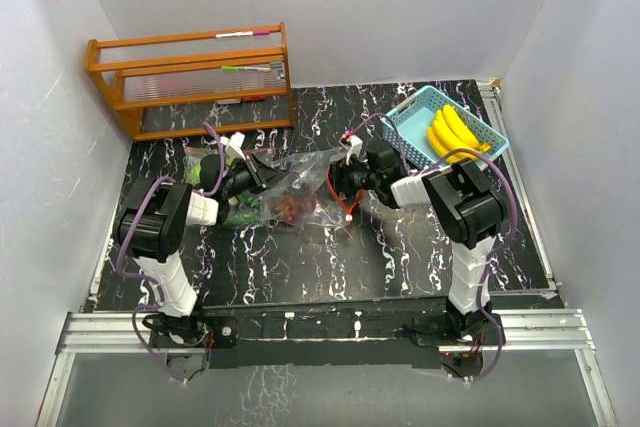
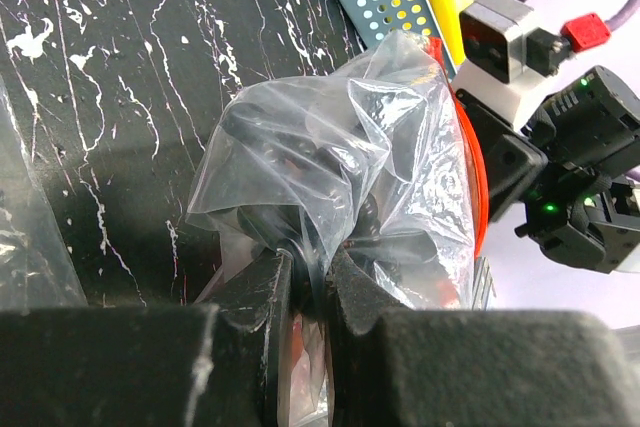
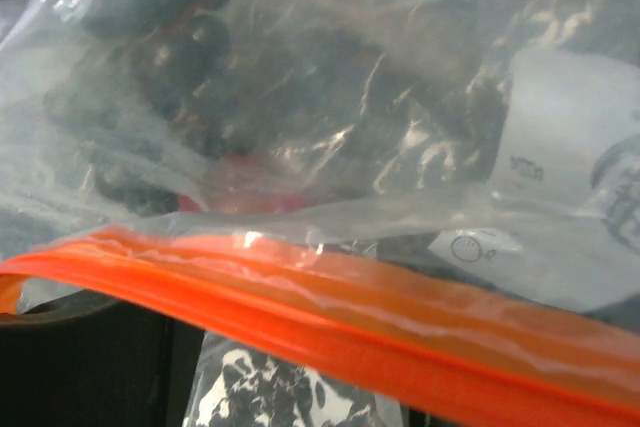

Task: Open the zip-top bag and remove the fake food
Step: Pick up the fake fruit from the zipper food storage bag.

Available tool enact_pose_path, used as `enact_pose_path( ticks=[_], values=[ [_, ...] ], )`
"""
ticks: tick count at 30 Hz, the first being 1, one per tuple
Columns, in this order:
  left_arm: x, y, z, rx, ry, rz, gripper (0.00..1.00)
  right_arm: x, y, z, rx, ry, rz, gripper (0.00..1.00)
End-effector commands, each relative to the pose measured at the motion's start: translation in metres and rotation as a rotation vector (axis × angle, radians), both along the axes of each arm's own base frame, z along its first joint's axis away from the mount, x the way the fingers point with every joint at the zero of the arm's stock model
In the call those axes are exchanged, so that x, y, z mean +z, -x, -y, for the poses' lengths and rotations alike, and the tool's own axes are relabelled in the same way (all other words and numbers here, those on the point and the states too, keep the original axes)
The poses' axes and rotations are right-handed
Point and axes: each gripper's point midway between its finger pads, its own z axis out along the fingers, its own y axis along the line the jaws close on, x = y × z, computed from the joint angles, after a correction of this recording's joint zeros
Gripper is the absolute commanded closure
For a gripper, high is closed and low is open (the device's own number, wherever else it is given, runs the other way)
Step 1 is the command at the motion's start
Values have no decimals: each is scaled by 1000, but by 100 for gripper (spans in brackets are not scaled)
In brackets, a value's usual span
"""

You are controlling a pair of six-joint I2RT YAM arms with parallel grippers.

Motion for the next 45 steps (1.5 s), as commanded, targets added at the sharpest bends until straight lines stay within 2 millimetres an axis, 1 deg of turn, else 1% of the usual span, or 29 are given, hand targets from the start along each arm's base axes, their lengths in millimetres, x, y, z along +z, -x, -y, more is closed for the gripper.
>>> enact_pose_path(
  ticks=[1, 6, 7, 11, 13, 16, 19, 25, 28, 29, 31, 35, 41, 45],
  values=[
    [11, 3, 3, -24, 11, 37, 100, -5, -13, -8, 16, 4, 20, 38],
    [10, 2, 2, -17, -1, 36, 100, -4, 1, -9, 58, -16, -9, 59],
    [8, 1, 2, -16, -2, 33, 100, -1, 3, -8, 60, -18, -6, 64],
    [5, 2, 3, -15, 6, 24, 100, 6, 11, -3, 57, -14, 5, 80],
    [5, 1, 3, -13, 8, 24, 100, 13, 11, 1, 43, -15, 16, 85],
    [6, 1, 3, -12, 8, 24, 100, 26, 5, 10, 13, -34, 22, 90],
    [6, 1, 2, -9, 1, 26, 100, 37, -4, 23, -39, -51, 21, 92],
    [5, 2, 1, -8, -2, 25, 100, 49, -19, 60, -155, -62, 22, 92],
    [3, 2, 1, -8, -5, 24, 100, 59, -28, 77, -230, -39, 51, 92],
    [2, 1, 1, -4, -7, 23, 100, 66, -31, 82, -261, -30, 73, 92],
    [1, -1, 1, -7, -9, 18, 100, 73, -39, 93, -328, -16, 85, 92],
    [2, -3, 2, -6, 10, 17, 100, 89, -55, 123, -479, 4, 111, 92],
    [-5, 1, 0, 8, 11, 5, 100, 103, -77, 163, -695, 71, 139, 92],
    [-1, 1, 0, 8, 13, 2, 100, 116, -90, 189, -807, 65, 153, 92]
  ],
)
